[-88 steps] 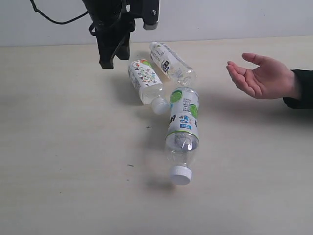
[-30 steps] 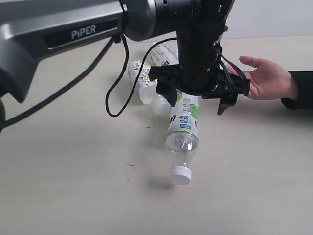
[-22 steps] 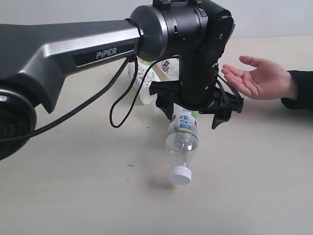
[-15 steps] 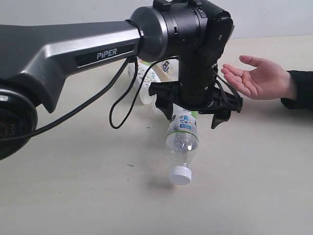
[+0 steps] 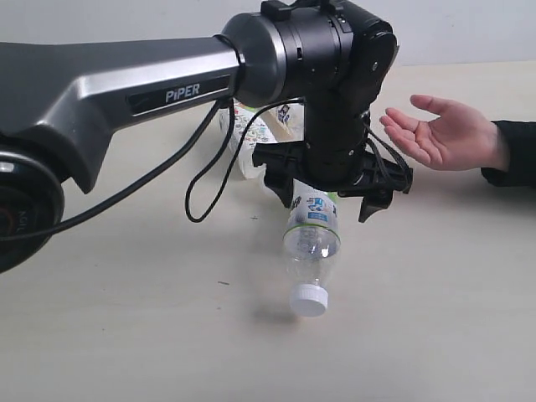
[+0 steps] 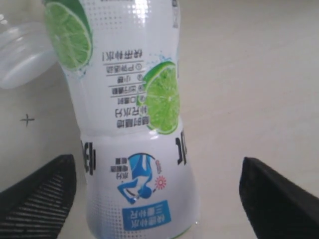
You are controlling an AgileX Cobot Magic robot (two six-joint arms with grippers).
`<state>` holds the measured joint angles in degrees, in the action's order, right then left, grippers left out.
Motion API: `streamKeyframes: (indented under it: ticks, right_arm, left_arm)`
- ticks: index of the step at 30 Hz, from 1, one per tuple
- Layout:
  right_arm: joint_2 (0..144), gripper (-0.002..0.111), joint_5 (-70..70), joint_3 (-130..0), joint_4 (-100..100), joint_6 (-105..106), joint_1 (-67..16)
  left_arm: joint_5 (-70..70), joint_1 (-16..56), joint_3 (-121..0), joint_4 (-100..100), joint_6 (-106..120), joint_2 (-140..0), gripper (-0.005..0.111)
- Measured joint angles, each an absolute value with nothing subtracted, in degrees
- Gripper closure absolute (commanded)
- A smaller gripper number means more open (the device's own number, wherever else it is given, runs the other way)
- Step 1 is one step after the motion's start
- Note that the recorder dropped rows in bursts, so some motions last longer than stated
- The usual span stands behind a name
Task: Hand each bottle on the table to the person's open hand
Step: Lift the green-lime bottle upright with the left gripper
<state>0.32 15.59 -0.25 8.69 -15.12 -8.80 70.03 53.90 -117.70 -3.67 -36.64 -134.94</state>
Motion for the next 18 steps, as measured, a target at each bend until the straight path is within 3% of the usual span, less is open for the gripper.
streamKeyframes:
  ticks: [18]
  right_arm:
    - [0.3,0.108,15.6,-0.3,8.7,-15.1,-8.8]
  left_arm:
    - [66.9,53.3,-113.6,-3.7,-36.5,-135.0,0.022]
